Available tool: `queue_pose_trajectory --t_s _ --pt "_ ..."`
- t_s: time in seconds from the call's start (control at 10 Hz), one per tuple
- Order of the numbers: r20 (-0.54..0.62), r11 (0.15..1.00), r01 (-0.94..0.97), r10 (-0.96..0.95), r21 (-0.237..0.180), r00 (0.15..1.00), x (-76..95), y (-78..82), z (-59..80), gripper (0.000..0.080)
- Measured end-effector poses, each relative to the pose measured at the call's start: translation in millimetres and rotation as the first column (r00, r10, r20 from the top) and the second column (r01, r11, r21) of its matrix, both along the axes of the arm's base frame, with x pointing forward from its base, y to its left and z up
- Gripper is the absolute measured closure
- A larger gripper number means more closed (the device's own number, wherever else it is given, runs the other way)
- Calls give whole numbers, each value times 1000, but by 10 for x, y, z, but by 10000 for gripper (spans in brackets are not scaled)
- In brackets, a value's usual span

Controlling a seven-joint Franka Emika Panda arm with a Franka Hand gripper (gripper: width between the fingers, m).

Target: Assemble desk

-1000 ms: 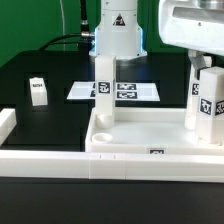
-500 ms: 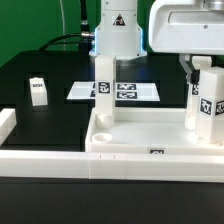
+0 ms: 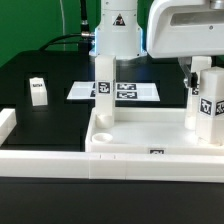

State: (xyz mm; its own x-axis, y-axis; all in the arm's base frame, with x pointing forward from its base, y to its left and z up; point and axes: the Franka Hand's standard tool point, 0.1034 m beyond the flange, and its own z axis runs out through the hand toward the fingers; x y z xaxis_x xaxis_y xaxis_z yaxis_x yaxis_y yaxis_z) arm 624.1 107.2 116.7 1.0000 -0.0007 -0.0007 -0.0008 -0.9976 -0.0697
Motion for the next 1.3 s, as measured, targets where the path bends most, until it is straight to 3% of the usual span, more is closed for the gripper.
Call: queue_pose_trajectory --t_s 0.4,0.7,0.8,0.9,1.3 --pt "24 969 -245 246 -16 969 24 -47 10 150" --pt "25 960 -278 278 -20 960 24 -62 4 161" --pt "24 960 -278 278 -20 960 24 -64 3 373" --pt "25 960 -278 278 -20 960 25 -64 3 509" --pt "21 977 -214 214 -18 977 25 -65 2 511"
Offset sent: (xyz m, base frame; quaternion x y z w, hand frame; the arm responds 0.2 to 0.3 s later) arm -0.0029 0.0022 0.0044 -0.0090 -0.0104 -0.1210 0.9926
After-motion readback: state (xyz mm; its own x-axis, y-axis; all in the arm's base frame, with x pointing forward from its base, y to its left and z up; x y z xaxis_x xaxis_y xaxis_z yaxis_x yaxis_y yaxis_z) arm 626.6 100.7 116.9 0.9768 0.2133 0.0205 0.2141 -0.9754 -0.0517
